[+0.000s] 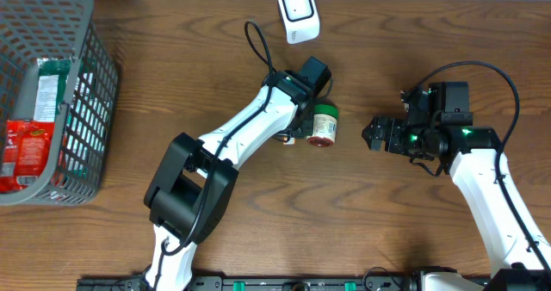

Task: Scan the item barcode
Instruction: 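Lower the soap bar beside the jar and release it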

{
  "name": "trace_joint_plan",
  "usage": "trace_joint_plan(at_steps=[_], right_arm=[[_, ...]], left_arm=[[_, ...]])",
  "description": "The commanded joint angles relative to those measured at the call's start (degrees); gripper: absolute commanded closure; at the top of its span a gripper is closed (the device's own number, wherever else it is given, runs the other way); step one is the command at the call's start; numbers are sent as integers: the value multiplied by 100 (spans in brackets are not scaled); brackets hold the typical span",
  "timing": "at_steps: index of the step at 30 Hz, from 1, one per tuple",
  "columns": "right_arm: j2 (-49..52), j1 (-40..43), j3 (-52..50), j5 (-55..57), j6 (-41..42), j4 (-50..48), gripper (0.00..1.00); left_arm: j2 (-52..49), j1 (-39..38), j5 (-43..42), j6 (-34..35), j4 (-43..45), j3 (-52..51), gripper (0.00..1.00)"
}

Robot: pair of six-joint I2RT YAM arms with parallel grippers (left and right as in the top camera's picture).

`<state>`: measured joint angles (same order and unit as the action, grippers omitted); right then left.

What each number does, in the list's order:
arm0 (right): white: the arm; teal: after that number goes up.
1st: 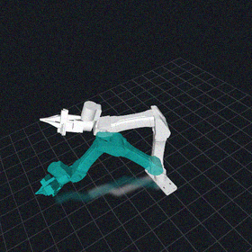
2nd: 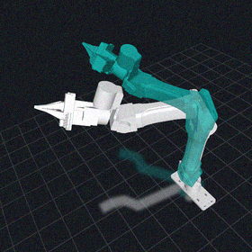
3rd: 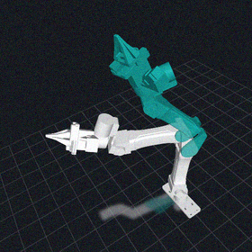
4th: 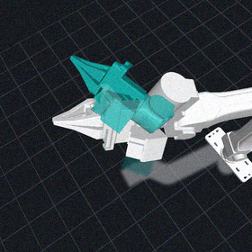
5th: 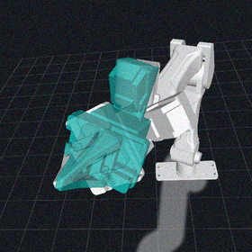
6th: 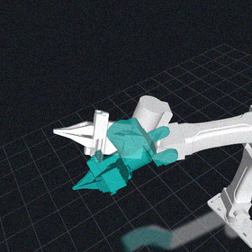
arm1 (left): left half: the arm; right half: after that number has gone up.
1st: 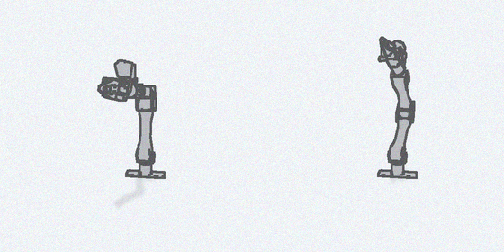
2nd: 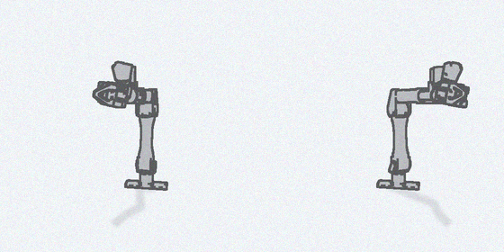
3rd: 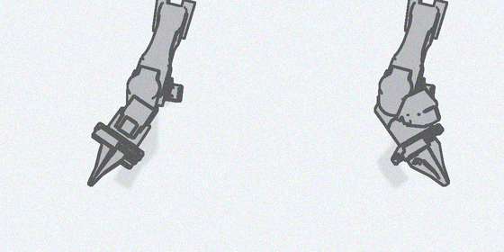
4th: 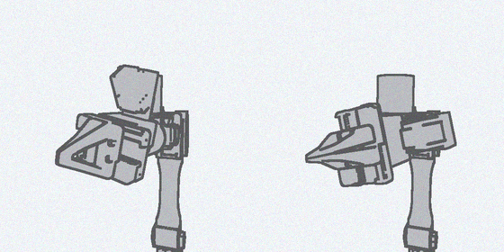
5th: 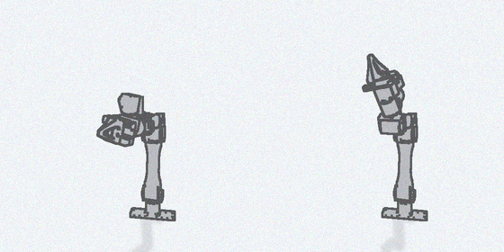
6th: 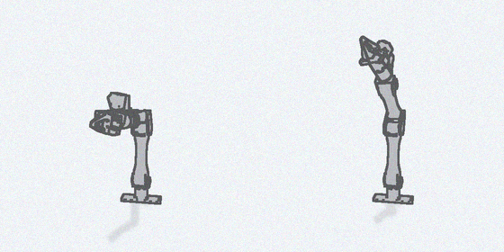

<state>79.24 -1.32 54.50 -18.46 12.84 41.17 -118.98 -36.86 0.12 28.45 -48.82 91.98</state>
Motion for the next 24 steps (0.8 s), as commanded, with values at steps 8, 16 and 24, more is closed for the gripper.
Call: trace_joint_plan(at_steps=[8,16,24], right_arm=[[-4,-66,87,-46,42,0,1],[-4,-66,87,-44,42,0,1],[-4,-63,87,-46,42,0,1]], left_arm=[[-87,-35,28,-11,352,-413,70],[-87,-35,28,-15,420,-413,41],[-81,-17,33,-39,501,-367,27]])
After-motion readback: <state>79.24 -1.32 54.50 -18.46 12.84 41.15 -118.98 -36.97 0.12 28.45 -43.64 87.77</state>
